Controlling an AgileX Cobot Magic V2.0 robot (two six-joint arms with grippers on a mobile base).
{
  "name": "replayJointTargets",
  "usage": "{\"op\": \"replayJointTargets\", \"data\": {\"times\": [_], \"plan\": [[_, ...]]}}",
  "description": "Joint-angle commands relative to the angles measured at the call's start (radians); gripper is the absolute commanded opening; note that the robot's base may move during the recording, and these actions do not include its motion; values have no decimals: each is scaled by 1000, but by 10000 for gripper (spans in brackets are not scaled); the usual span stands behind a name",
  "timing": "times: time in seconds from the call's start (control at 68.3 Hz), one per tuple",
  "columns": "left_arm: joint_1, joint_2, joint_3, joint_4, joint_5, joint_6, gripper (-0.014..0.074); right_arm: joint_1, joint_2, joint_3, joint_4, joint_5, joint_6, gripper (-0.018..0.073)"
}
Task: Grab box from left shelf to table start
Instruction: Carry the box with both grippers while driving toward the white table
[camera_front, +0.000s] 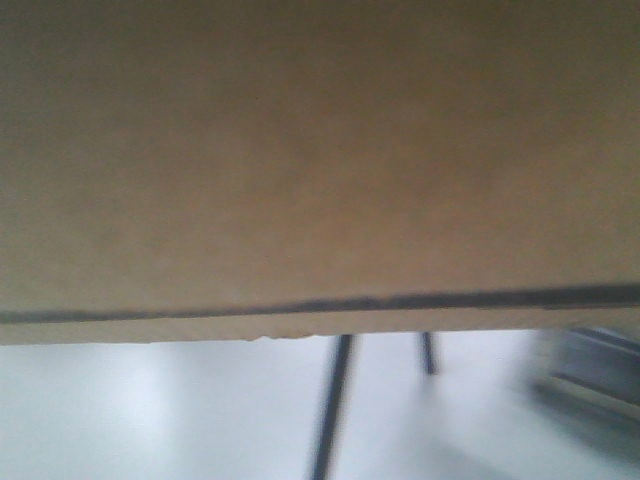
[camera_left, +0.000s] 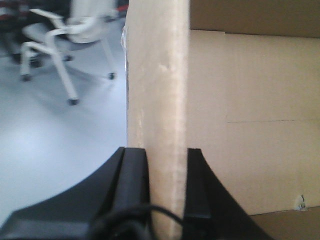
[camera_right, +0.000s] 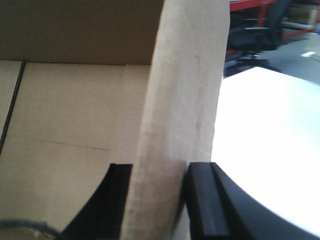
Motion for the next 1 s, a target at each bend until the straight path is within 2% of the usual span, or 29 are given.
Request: {"op": "replayJointTargets", "data": {"times": [0.0,0.982], "plan": [[-7,13,-38,27,-180,-10,-92,-2,22,-25,-95,-154,-5,60],[-7,13,-38,27,-180,-10,-92,-2,22,-25,-95,-152,-5,60]]}}
